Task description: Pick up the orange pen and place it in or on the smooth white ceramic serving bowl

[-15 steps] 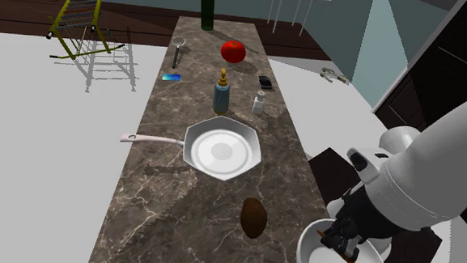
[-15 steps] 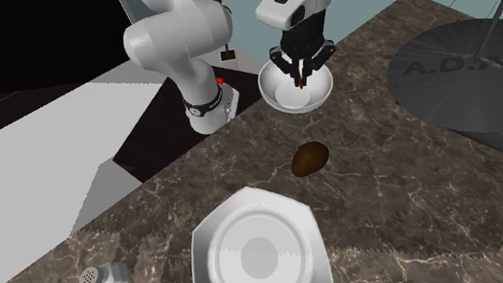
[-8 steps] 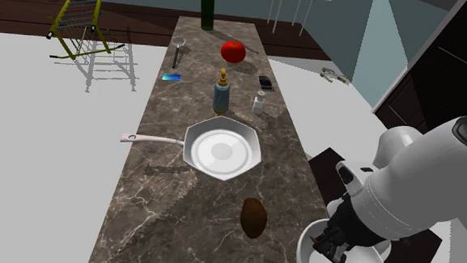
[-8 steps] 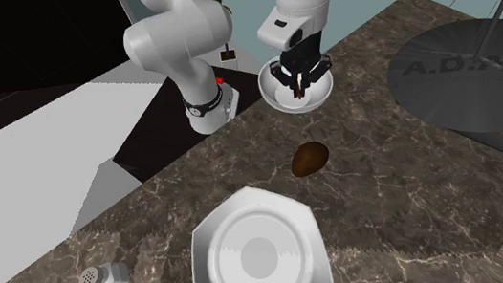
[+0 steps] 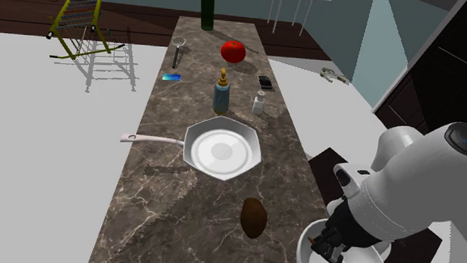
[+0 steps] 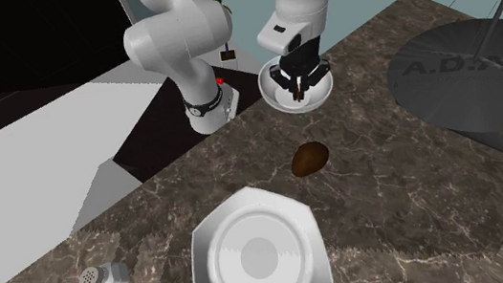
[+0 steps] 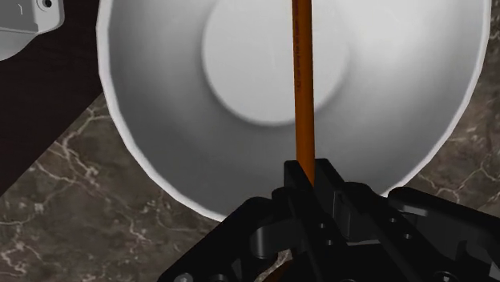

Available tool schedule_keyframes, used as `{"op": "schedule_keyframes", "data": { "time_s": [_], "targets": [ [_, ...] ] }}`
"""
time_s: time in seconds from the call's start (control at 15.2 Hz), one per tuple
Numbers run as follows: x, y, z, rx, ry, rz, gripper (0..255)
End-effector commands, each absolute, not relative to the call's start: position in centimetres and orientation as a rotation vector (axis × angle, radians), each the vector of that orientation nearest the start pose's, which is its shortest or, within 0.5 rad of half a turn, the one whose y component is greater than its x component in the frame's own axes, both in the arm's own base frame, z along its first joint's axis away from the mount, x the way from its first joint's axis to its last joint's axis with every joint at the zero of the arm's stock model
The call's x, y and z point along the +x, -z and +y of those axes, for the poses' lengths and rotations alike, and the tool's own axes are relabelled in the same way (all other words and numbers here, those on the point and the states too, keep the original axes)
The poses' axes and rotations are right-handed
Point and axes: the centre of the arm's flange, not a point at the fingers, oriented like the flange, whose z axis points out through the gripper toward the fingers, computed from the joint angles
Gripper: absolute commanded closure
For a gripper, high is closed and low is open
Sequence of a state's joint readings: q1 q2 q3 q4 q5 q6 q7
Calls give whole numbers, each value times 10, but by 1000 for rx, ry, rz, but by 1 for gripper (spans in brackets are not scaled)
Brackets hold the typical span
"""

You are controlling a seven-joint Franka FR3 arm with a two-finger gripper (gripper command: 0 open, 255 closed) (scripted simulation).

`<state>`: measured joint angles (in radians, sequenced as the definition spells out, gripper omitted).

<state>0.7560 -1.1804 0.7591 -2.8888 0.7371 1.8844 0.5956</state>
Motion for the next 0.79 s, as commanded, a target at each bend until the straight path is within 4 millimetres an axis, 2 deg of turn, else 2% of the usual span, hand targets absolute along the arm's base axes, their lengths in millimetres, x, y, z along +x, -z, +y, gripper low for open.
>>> {"op": "schedule_keyframes", "data": {
  "time_s": [0.0,0.07,0.4,0.66,0.73],
  "targets": [
    [11,-396,282,-3003,88,-501,255],
    [11,-396,282,-3003,88,-501,0],
    [11,-396,282,-3003,88,-501,0],
    [9,-445,277,-3003,88,-501,0],
    [9,-445,277,-3003,88,-501,0]
  ]
}}
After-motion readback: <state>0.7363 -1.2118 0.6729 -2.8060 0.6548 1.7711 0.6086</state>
